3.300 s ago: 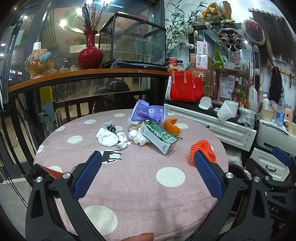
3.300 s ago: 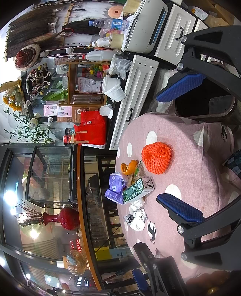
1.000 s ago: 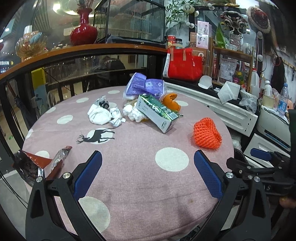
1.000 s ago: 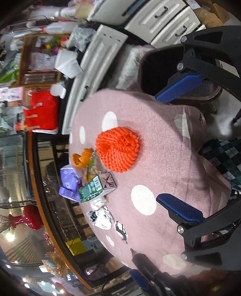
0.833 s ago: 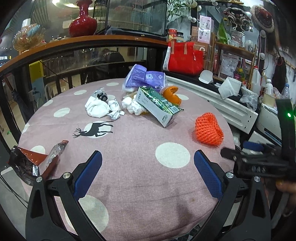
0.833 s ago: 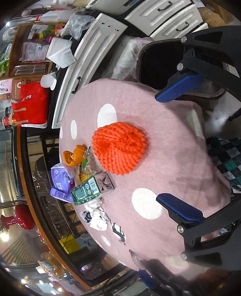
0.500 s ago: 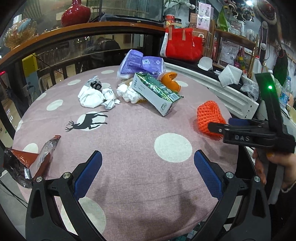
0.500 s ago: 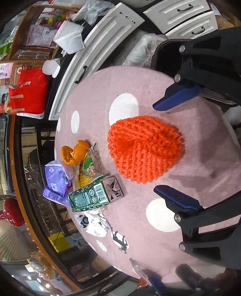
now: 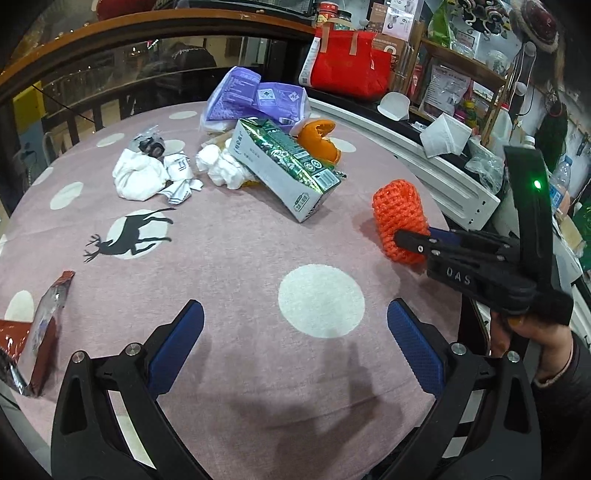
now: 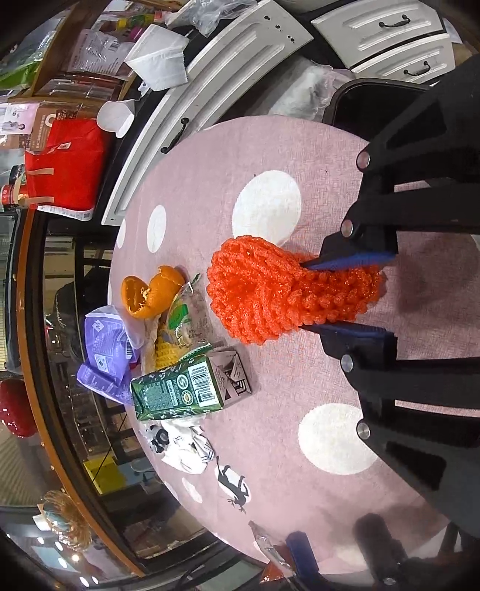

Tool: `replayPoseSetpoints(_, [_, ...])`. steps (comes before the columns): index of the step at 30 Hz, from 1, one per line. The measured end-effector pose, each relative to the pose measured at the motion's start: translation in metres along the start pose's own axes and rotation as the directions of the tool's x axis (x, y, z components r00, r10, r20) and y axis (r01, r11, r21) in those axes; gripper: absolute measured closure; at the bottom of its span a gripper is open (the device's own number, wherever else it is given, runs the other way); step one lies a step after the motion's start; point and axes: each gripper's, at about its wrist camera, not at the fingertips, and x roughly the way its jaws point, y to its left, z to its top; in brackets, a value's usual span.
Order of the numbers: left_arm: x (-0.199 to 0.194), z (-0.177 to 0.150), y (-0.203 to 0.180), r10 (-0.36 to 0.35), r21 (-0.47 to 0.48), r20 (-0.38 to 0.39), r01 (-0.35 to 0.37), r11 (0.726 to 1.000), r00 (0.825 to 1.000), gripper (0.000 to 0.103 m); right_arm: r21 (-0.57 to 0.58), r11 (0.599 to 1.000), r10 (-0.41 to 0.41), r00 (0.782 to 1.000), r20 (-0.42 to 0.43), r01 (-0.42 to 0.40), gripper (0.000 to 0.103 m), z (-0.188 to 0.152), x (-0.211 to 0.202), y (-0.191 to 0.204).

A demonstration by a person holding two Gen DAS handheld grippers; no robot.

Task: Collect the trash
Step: 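Grasp the orange mesh net with the right gripper while the left gripper approaches the green carton, then grasp the green juice carton with the left gripper and lift it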

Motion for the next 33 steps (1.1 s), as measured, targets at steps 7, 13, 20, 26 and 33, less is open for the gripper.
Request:
replayPoseSetpoints(7, [0.011,0.045,0.005,-0.015,-0.054,-0.003,0.015,0.998,1.0,0.005,0.025,1.0,-0.013,0.999,0.041,0.012,0.08,-0.005,-0.021,-0.005])
replayPoseSetpoints(13, [0.039,0.087,-0.003,0.069,-0.041,-0.036,-0.071,0.997,0.997,0.005,0.034,0.999,-0.019,0.997,0.069,0.017,0.08,-0.016,-0.042,-0.008])
replayPoseSetpoints(20, [0.082,0.126,-0.001,0.112,-0.124,-0.125,-0.127,0.984,0.986,0.012,0.063,0.998,-0.025,0.997,0.078,0.02,0.08,-0.031,-0.056,-0.016])
replayPoseSetpoints(26, [0.117,0.138,0.017,0.116,-0.236,-0.236,-0.172,0.956,0.965,0.022,0.111,0.994,-0.022,0.998,0.053,0.016,0.08,-0.044,-0.055,-0.028])
replayPoseSetpoints(33, [0.13,0.151,0.011,0.16,-0.189,-0.258,-0.212,0.959,0.953,0.026,0.137,0.991,-0.007,0.999,0.037,0.002,0.08,-0.048,-0.05,-0.032])
